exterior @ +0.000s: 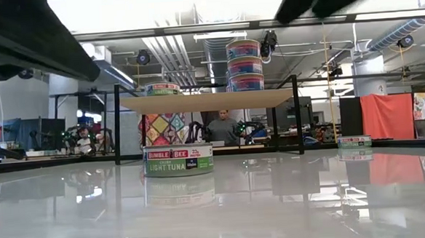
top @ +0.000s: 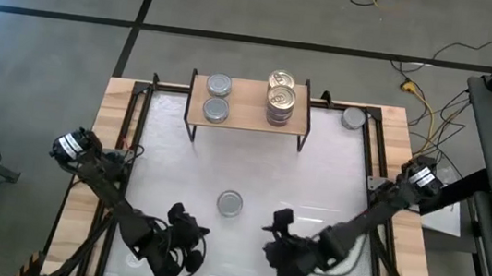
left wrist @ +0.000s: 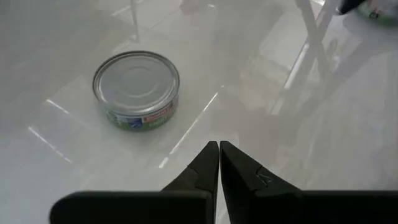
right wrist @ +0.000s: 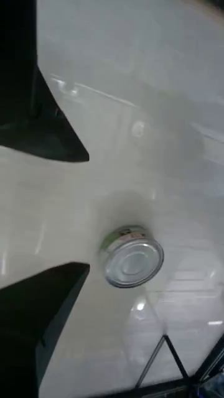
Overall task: Stack canned seafood by type on shelf
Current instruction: Stack the green tuna can on top of the other green tuna can on the shelf
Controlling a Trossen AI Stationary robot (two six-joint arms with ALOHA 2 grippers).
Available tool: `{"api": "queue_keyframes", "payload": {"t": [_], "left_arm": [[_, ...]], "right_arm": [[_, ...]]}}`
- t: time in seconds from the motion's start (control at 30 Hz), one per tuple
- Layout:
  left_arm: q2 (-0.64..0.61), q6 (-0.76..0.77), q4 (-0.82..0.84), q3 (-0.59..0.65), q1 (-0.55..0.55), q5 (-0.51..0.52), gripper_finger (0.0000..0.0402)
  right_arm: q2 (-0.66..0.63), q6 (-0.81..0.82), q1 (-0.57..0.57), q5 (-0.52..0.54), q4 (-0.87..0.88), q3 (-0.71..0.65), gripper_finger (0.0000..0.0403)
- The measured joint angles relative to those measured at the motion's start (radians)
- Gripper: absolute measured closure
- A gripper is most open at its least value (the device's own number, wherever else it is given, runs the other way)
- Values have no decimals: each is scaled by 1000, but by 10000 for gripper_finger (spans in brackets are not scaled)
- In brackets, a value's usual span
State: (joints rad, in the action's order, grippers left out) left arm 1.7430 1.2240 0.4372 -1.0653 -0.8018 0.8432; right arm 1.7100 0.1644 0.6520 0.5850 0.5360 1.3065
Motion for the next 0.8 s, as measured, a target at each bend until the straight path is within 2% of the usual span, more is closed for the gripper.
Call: {"api": "queue_keyframes", "payload": {"t": [0.17, 0.23, 0.4, 0.47, 0.63, 0.8], "left_arm": [[14, -77, 17, 1, 0, 7, 401], [33, -99, 23, 2, 0, 9, 401], [85, -117, 41, 4, 17, 20, 401], [92, -88, 55, 11, 50, -18, 401], [103, -149, 59, 16, 121, -106, 401], [51, -276, 87, 16, 177, -257, 400]], "right_arm": [[-1, -107, -89, -55, -459, -207, 67], [-1, -98, -134, -97, -572, -258, 50], [0, -16, -264, -198, -633, -301, 26], [0, -10, -298, -249, -701, -335, 23], [1, -69, -347, -259, -948, -471, 21], [16, -80, -366, -270, -969, -498, 21]]}}
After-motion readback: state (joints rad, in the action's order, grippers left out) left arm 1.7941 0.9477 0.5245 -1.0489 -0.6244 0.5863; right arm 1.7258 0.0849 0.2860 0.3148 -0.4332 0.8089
